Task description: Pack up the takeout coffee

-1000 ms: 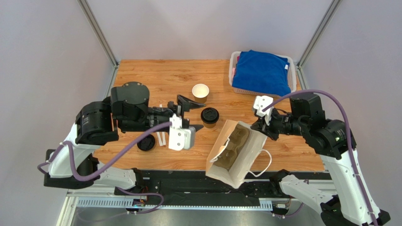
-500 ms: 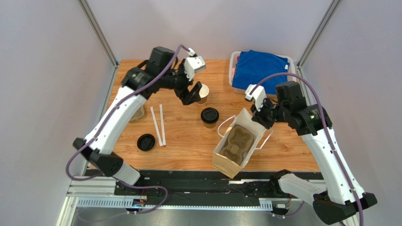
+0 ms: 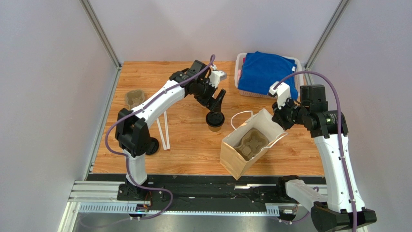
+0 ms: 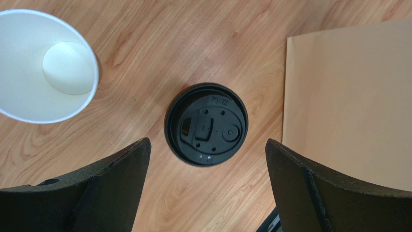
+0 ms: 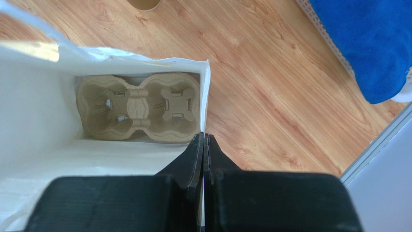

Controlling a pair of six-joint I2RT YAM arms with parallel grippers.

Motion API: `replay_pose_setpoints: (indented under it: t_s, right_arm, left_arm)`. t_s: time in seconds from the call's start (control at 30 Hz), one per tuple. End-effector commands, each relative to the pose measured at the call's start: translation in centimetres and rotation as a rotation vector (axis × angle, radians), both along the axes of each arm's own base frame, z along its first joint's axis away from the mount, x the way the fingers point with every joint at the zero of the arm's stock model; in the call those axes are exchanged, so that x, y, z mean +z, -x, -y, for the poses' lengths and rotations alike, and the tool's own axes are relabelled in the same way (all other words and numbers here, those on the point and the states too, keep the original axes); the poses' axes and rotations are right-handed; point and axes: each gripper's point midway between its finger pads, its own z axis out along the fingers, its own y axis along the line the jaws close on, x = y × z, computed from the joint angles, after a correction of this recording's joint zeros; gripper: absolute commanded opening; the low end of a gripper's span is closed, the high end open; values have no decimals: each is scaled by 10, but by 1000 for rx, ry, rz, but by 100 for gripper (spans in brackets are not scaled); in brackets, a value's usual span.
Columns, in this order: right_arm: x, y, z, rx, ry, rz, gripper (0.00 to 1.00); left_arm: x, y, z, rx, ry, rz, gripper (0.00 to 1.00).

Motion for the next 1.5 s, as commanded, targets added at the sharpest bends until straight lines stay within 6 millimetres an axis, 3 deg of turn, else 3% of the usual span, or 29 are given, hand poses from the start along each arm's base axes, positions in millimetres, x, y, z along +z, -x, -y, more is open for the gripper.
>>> replay_pose_setpoints:
  t_s: [0.0, 0.43, 1.1, 1.47]
  right_arm:
    - [2, -2, 6, -63, -17, 31, 0]
    - [-5, 5, 8, -86, -26, -6, 0]
    - [-7, 2, 12, -101, -31, -31, 0]
    - [-8, 3, 11, -87, -29, -43, 0]
  left_arm:
    - [-8, -10, 18, 61, 11, 8, 97]
    - [-43, -5, 12, 41, -86, -7, 99]
    - [-62, 12, 11, -15, -100, -48, 99]
    - [-53, 6, 11, 6, -91, -14, 99]
